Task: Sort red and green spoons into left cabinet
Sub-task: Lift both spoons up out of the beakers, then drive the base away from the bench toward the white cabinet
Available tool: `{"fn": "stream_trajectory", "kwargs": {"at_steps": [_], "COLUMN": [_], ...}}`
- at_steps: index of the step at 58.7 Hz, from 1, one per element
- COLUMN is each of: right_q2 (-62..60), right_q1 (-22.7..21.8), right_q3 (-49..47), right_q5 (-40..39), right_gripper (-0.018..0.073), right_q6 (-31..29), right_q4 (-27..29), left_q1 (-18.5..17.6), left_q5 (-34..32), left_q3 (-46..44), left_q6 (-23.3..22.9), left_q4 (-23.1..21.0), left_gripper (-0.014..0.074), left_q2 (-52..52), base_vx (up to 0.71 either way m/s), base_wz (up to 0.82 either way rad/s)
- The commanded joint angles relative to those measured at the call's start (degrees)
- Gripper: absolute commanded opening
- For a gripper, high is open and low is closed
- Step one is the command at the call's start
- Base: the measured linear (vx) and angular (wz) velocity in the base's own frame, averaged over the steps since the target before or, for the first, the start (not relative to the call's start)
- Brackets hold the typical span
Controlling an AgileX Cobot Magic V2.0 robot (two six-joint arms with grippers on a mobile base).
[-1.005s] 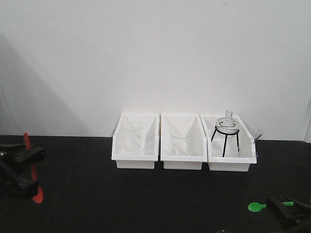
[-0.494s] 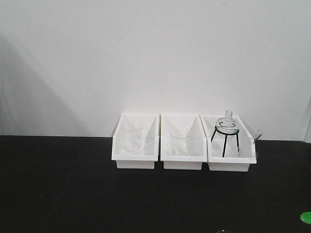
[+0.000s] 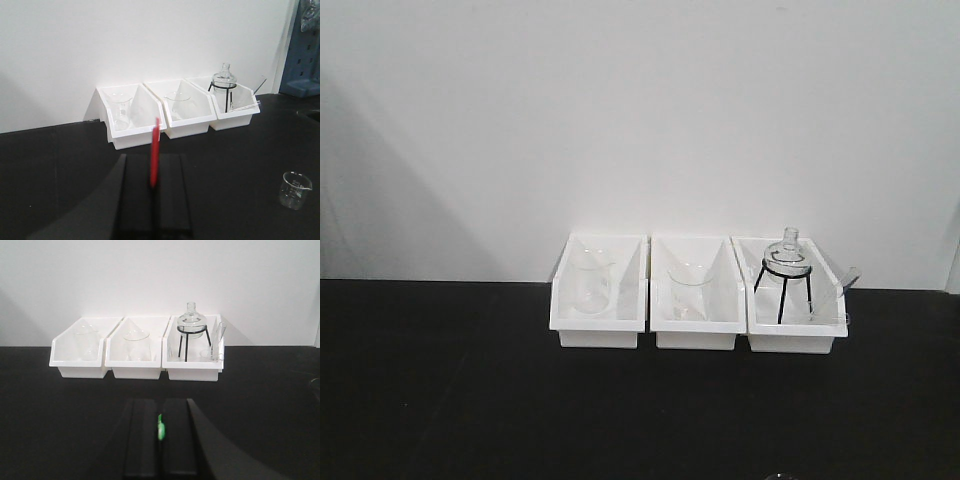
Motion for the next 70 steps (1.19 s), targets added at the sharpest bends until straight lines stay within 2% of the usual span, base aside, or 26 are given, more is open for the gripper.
{"fn": "stream_trajectory", "kwargs": {"at_steps": [1, 70], "right_q2": [0.5, 0.5], "right_q1": [0.1, 0.1], "right_q3": [-2.0, -2.0], "right_q5": [-4.3, -4.3], "right_gripper": [-0.0004, -0.0004], "right_q6": [0.2, 0.2], "right_q4": [-0.4, -0.4], "left_q1": [-0.2, -0.2], "left_q5": [-2.5, -2.5], "left_q3": [-1.5, -1.5], "left_q6": [-0.4, -0.4], "left_q4": [-1.0, -1.0], "left_gripper": [0.0, 0.0], "left_q2": [0.3, 0.3], "base_vx": [0.0, -0.04], "base_wz": [0.0, 0.02]}}
